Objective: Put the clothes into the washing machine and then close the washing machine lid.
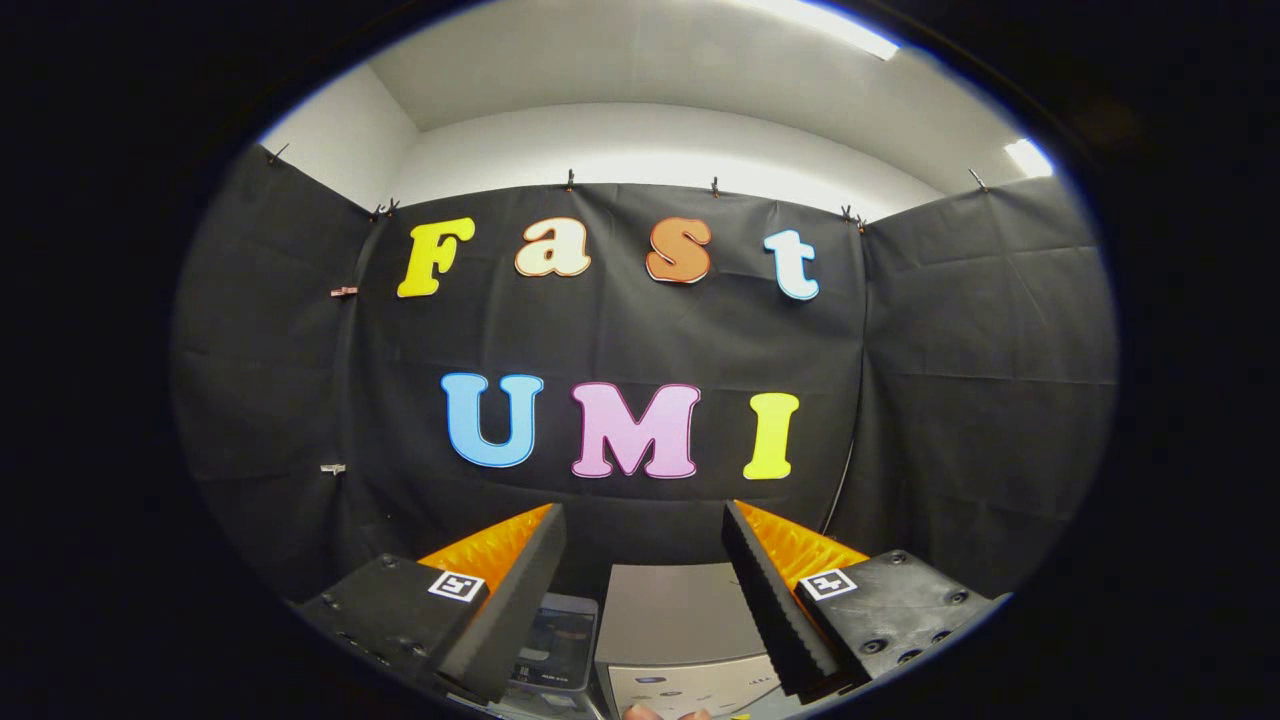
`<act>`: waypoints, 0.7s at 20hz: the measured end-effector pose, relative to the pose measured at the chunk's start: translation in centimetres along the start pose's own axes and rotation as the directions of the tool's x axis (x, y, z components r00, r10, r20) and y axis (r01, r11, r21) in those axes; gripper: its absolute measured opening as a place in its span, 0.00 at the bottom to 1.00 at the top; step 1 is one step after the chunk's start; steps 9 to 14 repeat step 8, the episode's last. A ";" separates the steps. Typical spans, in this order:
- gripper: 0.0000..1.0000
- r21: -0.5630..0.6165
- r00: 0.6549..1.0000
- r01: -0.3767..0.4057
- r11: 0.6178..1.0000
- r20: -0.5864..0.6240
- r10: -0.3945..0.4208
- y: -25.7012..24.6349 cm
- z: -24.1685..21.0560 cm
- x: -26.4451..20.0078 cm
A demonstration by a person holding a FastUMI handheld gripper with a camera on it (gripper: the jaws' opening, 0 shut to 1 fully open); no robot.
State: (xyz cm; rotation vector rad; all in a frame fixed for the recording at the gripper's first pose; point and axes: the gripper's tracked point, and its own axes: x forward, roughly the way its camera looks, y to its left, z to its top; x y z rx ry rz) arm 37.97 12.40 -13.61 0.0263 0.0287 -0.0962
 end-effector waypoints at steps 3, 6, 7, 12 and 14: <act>0.98 -0.006 1.000 0.006 1.000 0.002 -0.006 -0.2 0.0 0.1; 0.98 -0.007 1.000 0.019 1.000 0.010 -0.018 -0.7 0.3 0.3; 0.98 -0.001 1.000 0.020 1.000 0.010 -0.020 -0.7 0.3 0.3; 0.98 0.005 1.000 0.023 1.000 0.012 -0.023 -0.7 0.4 0.3; 0.98 0.005 1.000 0.023 1.000 0.012 -0.023 -0.7 0.4 0.3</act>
